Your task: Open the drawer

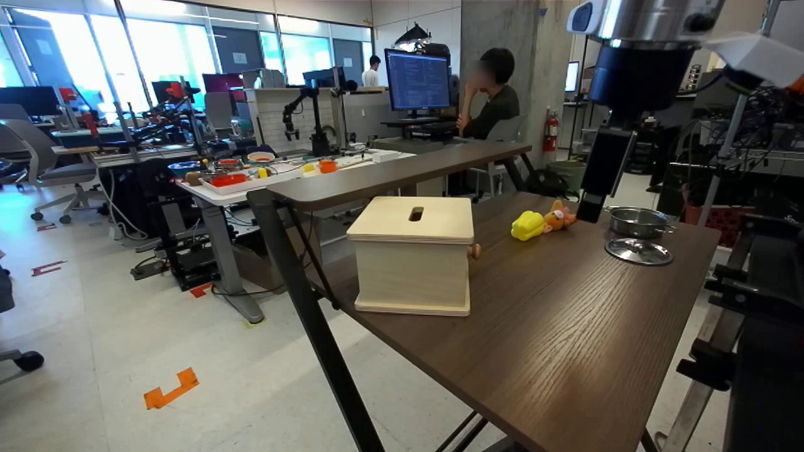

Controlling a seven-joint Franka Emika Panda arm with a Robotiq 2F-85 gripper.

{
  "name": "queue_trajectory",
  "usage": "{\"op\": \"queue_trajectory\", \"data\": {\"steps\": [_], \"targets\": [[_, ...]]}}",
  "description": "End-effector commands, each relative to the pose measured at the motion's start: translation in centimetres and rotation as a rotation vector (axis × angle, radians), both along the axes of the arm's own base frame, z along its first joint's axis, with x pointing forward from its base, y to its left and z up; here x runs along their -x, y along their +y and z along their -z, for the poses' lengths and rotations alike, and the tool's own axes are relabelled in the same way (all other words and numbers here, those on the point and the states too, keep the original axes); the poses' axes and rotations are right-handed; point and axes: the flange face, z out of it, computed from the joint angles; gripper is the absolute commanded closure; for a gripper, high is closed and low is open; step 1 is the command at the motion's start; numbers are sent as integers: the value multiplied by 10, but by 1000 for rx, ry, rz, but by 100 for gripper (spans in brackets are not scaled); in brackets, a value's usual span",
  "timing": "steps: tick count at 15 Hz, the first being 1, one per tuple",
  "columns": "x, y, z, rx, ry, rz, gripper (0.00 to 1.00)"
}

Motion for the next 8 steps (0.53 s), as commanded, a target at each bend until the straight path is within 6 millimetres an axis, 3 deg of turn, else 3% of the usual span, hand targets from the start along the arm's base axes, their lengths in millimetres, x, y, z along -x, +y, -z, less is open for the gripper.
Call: {"op": "queue_trajectory", "data": {"steps": [1, 8], "targets": [[-28, 7, 28, -18, 2, -27, 0], [-57, 29, 59, -70, 3, -49, 0]]}}
